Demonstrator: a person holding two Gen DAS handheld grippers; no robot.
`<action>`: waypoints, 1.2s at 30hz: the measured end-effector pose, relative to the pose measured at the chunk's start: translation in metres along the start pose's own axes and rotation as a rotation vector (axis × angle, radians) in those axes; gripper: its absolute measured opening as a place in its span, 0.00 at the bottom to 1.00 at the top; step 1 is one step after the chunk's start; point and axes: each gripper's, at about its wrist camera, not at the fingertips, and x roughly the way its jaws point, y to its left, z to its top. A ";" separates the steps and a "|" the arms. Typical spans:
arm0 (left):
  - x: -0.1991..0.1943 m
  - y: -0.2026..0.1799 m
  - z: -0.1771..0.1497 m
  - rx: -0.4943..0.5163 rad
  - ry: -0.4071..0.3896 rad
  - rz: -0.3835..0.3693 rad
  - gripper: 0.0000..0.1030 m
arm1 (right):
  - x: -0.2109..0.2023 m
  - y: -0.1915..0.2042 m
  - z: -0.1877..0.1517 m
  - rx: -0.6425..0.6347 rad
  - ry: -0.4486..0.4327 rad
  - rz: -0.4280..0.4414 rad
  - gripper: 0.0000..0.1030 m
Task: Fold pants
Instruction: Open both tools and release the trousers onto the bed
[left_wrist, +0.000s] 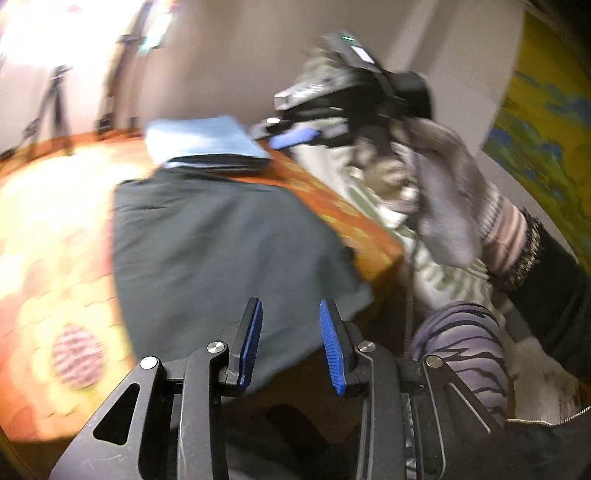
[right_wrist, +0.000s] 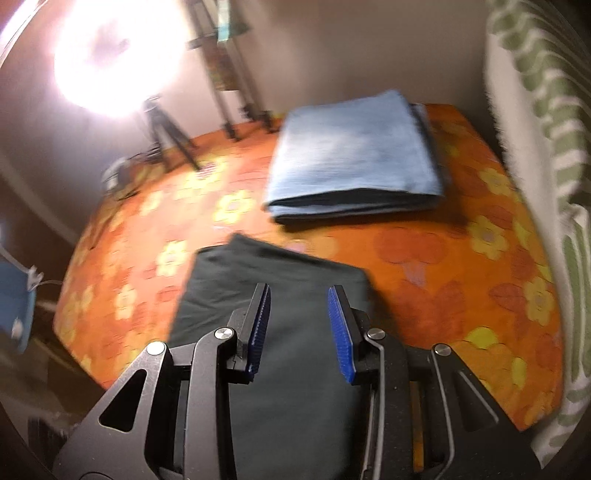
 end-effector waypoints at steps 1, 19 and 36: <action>-0.004 0.009 -0.003 -0.012 -0.007 0.027 0.30 | 0.004 0.010 0.002 -0.012 0.004 0.027 0.33; 0.017 0.049 -0.029 -0.085 0.074 0.044 0.30 | 0.150 0.128 0.004 -0.130 0.246 0.117 0.22; -0.020 0.045 -0.028 -0.024 0.118 0.139 0.30 | 0.142 0.079 0.015 0.029 0.178 0.129 0.13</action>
